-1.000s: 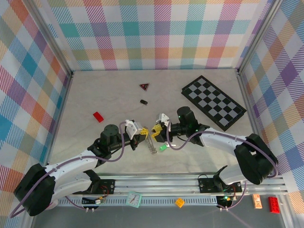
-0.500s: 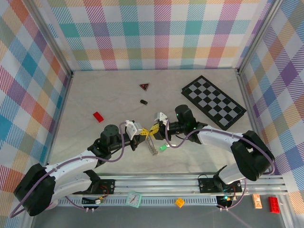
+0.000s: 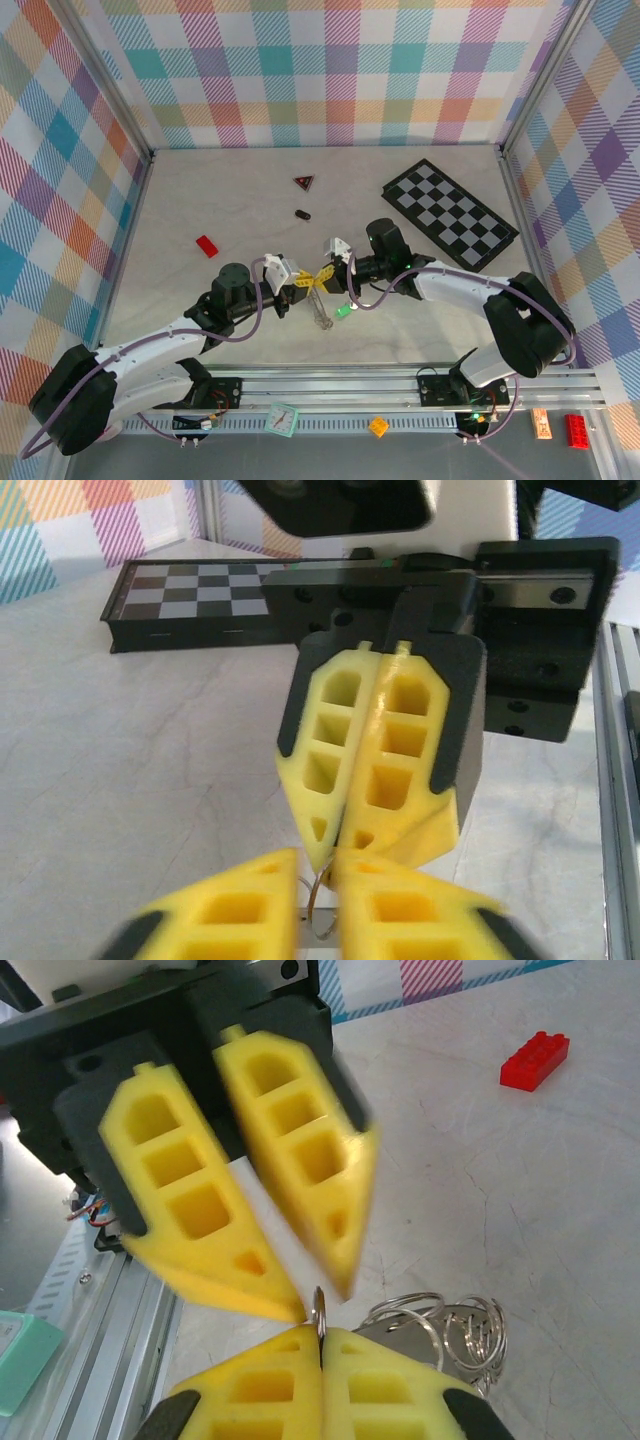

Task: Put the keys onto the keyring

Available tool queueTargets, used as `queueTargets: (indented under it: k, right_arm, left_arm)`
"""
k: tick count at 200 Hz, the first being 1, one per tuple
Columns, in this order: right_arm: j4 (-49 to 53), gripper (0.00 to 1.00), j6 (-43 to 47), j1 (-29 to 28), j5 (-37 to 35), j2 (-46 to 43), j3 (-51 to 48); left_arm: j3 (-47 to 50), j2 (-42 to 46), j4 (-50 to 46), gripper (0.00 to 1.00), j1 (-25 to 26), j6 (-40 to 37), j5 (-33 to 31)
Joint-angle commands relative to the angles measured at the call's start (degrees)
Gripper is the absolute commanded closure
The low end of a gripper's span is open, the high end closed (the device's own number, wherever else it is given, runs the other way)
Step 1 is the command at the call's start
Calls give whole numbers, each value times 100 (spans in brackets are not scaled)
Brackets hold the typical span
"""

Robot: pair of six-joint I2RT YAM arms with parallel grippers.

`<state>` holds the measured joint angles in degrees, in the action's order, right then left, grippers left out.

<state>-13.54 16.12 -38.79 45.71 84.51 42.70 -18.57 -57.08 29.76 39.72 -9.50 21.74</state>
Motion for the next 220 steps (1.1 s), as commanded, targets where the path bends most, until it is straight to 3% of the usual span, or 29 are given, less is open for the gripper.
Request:
queueTargets:
  k: [1, 58, 176, 220]
  right_arm:
    - [738, 100, 592, 12, 151, -135, 353]
    - [1970, 100, 1502, -14, -393, -338, 809]
    - [2799, 100, 2739, -302, -794, -462, 1182]
    - [3153, 100, 3047, -441, -1000, -433, 1319]
  left_arm:
    - [-59, 305, -224, 70, 79, 18, -184]
    - [-147, 942, -1648, 67, 76, -220, -140]
    - [-602, -45, -1505, 73, -266, -932, 1445]
    - [-675, -208, -1454, 77, -385, -1015, 1555]
